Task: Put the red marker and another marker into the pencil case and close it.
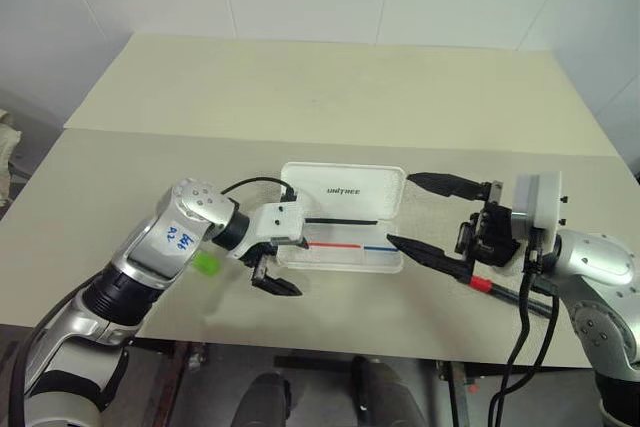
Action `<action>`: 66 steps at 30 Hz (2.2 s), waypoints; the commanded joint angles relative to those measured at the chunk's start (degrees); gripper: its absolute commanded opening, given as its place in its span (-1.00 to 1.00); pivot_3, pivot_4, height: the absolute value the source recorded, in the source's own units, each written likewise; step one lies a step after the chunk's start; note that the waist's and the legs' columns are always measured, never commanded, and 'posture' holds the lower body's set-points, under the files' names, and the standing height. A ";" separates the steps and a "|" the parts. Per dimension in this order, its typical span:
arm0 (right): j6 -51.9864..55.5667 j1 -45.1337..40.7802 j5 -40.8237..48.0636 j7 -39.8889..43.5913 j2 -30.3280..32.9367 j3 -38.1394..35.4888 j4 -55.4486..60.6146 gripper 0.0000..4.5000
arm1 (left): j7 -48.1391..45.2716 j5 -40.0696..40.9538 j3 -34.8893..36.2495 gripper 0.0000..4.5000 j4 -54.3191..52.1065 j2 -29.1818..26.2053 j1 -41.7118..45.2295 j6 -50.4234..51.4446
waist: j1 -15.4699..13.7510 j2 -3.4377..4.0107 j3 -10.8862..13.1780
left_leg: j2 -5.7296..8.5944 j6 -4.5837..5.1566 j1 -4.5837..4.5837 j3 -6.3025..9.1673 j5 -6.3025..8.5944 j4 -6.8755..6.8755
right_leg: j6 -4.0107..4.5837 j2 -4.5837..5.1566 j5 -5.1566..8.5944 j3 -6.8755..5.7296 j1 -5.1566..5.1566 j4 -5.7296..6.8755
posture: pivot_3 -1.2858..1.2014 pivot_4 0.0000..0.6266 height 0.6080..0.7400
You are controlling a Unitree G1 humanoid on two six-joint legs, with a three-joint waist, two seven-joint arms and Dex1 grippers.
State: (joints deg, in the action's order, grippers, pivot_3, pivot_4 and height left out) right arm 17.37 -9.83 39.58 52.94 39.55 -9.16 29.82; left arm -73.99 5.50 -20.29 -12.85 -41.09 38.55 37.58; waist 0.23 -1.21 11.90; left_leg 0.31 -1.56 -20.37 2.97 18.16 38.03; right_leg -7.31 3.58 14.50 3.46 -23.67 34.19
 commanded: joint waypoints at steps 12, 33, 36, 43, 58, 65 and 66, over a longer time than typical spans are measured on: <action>-0.44 4.83 0.11 7.90 6.76 -8.78 -8.68 1.00 | 0.99 19.70 22.60 0.99 1.62 3.52 -8.91 -9.80 | -0.04 0.02 0.00 | -0.03 -0.07 0.00 -0.07 0.07 -0.03 | -0.01 0.05 0.00 -0.02 -0.01 -0.09 | 0.03 -0.52 1.00; 1.08 24.38 -4.57 23.14 17.52 -22.19 -21.81 1.00 | -8.38 32.60 27.90 0.99 -1.18 -4.71 -17.07 -11.70 | 0.47 0.05 0.02 | -0.10 -0.05 0.09 -0.24 0.14 -0.02 | -0.01 -0.01 -0.01 0.03 0.07 -0.20 | 0.03 -0.52 1.00; 0.20 25.04 -5.53 24.21 17.50 -21.31 -22.77 1.00 | -8.34 32.74 27.43 0.99 -2.03 -5.09 -17.98 -12.02 | 0.43 0.04 0.02 | -0.09 -0.05 0.08 -0.25 0.14 0.02 | -0.01 0.00 -0.01 0.03 0.08 -0.22 | 0.03 -0.52 1.00; -3.77 20.00 -9.65 25.72 16.96 -15.62 -32.33 1.00 | -9.00 33.29 28.17 0.99 -0.78 -6.49 -16.46 -11.96 | 0.49 0.05 0.02 | -0.08 -0.05 0.10 -0.30 0.14 0.06 | 0.01 0.00 -0.01 0.06 0.12 -0.29 | 0.03 -0.52 1.00; -15.75 17.62 -17.24 26.27 14.51 -8.62 -48.59 0.83 | -8.66 32.72 29.93 1.00 1.44 -7.48 -14.81 -14.57 | 1.12 0.03 0.01 | -0.07 -0.07 0.15 -0.29 0.15 0.08 | -0.02 0.01 -0.03 0.05 0.21 -0.28 | 0.03 -0.52 1.00; -18.09 15.97 -17.44 24.97 13.03 -7.94 -48.73 -0.22 | -8.53 32.16 29.71 1.00 2.39 -7.59 -13.97 -15.74 | 1.19 0.03 0.01 | -0.09 -0.10 0.14 -0.21 0.16 0.02 | -0.03 -0.01 -0.03 0.00 0.19 -0.25 | 0.03 -0.52 1.00; -18.00 15.56 -17.20 24.79 12.71 -7.84 -48.12 -0.35 | -8.50 32.07 29.70 1.00 2.54 -7.52 -13.87 -16.00 | 1.27 0.03 0.01 | -0.09 -0.10 0.15 -0.20 0.16 0.00 | -0.02 -0.01 -0.03 0.00 0.18 -0.24 | 0.03 -0.52 1.00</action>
State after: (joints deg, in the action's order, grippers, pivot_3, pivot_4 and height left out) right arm -0.23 5.05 22.88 77.51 53.15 -18.33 -18.66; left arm -82.50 37.29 8.16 -10.35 -47.81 23.84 22.67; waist 1.51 -1.18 11.91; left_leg 0.21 -1.66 -20.23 2.76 18.33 38.02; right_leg -7.33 3.55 14.47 3.45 -23.51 33.95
